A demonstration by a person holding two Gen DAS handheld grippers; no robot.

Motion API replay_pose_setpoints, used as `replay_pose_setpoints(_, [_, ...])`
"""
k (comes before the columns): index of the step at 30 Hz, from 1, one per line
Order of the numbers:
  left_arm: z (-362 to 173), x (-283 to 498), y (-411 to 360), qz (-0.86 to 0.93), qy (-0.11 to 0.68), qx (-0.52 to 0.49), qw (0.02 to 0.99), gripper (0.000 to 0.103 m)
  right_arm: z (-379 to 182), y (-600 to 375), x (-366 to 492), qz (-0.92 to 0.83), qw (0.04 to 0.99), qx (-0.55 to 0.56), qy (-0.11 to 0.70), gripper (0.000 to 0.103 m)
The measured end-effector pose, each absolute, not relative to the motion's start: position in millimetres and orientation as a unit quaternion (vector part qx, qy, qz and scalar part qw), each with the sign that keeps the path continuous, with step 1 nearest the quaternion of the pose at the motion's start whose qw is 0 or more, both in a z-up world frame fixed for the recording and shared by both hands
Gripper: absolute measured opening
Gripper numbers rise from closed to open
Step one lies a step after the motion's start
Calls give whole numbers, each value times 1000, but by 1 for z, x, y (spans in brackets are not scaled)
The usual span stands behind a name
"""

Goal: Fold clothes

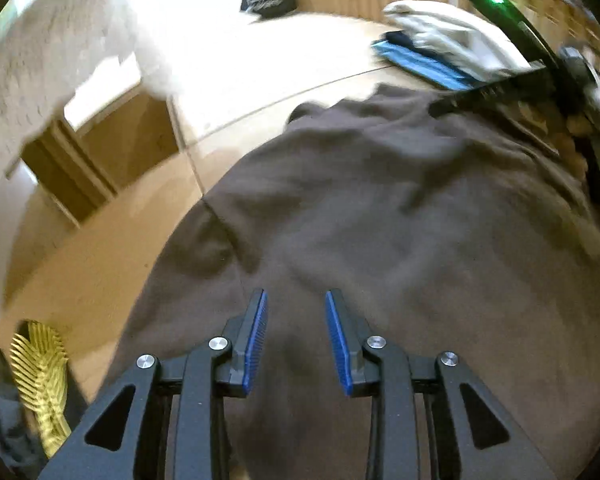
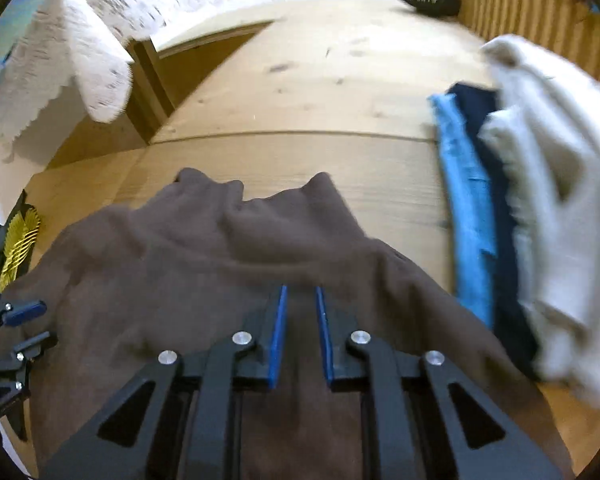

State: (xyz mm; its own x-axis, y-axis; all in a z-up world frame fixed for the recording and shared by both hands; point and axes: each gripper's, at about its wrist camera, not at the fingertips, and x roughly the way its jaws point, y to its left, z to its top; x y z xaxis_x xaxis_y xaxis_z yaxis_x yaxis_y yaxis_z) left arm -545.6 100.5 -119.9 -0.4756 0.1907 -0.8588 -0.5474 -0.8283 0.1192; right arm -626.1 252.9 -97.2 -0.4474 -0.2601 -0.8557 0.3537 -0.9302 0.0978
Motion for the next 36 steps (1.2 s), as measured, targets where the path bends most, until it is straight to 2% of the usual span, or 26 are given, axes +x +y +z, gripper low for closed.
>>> replay_pose_setpoints(1, [-127,-550,97,834,189,-470,222,28,-100,251,-632,-855,177,484,63,8])
replay_pose_setpoints(4, [-132,-553,91,833,188,-469,226,30,-100,253,-649,-864,150,473,84,6])
replay_pose_setpoints(5, [-130,-551,90,834,189,-466,228,30,-98,256,-654,-865,137,475,83,4])
replay_pose_setpoints(8, [-127,-548,88,838,194,-454,233,31,-82,259,-654,-868,139,473,64,6])
replay_pose_setpoints(13, [-119,-552,85,848,199,-434,229,31,-55,215,-639,-860,243,447,31,7])
replay_pose_setpoints(18, [-121,-563,80,851,208,-438,202,29,-68,156,-652,-832,272,482,44,8])
replay_pose_setpoints(19, [-118,-561,77,852,211,-433,205,29,-69,152,-654,-830,272,484,50,12])
replay_pose_setpoints(20, [-115,-558,74,853,213,-429,208,30,-69,150,-656,-831,271,483,61,24])
replay_pose_setpoints(22, [-111,-557,70,853,219,-423,212,30,-69,146,-659,-831,268,481,82,34])
replay_pose_setpoints(26, [-103,-563,65,850,233,-420,214,34,-69,138,-670,-827,267,479,120,36])
replay_pose_setpoints(36, [-130,-593,69,828,253,-454,211,35,-85,103,-684,-800,294,492,177,36])
